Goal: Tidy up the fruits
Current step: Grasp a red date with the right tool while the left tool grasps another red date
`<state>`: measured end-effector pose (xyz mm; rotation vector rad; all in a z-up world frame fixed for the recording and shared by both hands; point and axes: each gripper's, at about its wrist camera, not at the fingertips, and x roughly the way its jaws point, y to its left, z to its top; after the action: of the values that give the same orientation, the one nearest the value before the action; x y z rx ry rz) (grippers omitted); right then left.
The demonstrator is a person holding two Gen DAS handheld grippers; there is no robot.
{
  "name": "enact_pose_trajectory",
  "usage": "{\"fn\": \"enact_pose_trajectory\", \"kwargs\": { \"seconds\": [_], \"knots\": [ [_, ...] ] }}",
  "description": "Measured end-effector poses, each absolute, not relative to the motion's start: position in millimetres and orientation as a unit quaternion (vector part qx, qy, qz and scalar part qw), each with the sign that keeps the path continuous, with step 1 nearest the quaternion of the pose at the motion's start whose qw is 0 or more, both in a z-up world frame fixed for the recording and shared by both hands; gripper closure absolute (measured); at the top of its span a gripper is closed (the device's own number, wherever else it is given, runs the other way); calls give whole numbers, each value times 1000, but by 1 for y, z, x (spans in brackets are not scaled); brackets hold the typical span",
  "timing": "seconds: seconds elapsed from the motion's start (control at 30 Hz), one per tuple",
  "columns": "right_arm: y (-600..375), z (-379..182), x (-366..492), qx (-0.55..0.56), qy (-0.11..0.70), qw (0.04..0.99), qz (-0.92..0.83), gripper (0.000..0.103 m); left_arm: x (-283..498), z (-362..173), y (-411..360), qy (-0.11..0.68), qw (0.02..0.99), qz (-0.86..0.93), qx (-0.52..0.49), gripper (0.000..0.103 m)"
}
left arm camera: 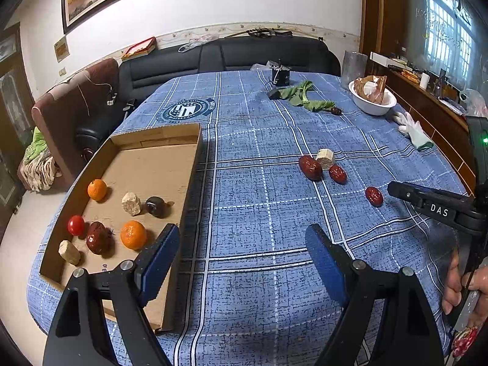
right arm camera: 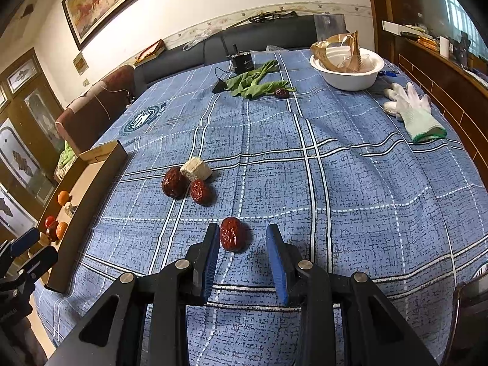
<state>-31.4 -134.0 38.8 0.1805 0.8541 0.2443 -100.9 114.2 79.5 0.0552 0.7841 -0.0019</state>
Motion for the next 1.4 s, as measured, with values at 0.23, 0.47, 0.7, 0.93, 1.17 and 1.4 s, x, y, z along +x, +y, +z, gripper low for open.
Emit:
{"fn": "enact_pose_trajectory", "kwargs": {
  "seconds": [0.23,0.47,0.7,0.93,1.17,1.4],
  "knots": [
    [-136,34,-26,87,419,897,115,69,-90,72,113,394,919,-2,28,19],
    [-135,27,-17,84,428,892,118,69,-74,62,115,408,912,1,26,19],
    [-134,22,-11,81,429,890,128,69,-43,60,127,418,909,-3,-2,19],
    [-124,22,-8,69,426,890,147,66,-2,51,115,438,898,-38,-35,20],
    [-103,16,-12,33,428,887,172,66,33,40,86,445,892,-73,-39,20],
    [-103,13,-12,36,426,885,182,66,54,23,68,459,880,-114,-43,22]
  ]
}}
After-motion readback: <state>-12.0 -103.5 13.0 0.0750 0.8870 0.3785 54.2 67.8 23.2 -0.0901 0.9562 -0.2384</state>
